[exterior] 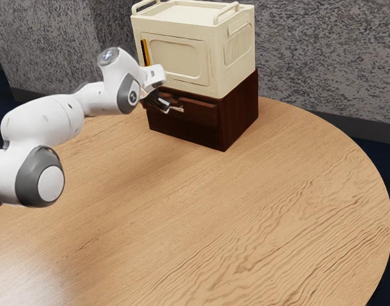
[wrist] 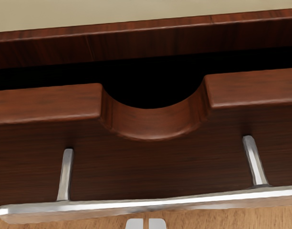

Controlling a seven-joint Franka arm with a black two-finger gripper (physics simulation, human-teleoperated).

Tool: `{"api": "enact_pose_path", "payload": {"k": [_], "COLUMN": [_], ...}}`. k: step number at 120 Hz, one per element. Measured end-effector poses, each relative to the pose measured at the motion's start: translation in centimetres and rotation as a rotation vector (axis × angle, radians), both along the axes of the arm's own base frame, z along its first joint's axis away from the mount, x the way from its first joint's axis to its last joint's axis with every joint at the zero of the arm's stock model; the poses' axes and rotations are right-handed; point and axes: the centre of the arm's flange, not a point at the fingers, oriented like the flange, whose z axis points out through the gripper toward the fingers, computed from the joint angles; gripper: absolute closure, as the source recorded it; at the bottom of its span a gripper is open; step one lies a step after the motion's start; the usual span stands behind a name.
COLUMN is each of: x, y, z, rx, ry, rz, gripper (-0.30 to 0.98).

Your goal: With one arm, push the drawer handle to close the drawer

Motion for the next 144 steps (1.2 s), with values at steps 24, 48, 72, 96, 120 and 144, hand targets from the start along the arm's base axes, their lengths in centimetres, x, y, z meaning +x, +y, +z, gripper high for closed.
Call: {"api": "enact_pose_path", "payload": {"k": [24,48,72,96,120,144], "x": [0.4,0.5,0.7,0.8,-2.7,-26.4], "y": [-0.3,-0.4,-0.6,-0.9,-2.3,-4.4], "z": [0.0,-0.1,0.2,-0.4,2.8,27.2], "rx": [0.001,0.008,0.013,0.017,0.016,0.063], "ry": [-0.042,-0.078,-0.113,-0.138,-0.044,0.215], "rz": [-0.004,-0.006,-0.008,-0.01,-0.036,-0.008], "gripper": [0.79,0.79,0.78,0.79,0.76,0.34]}}
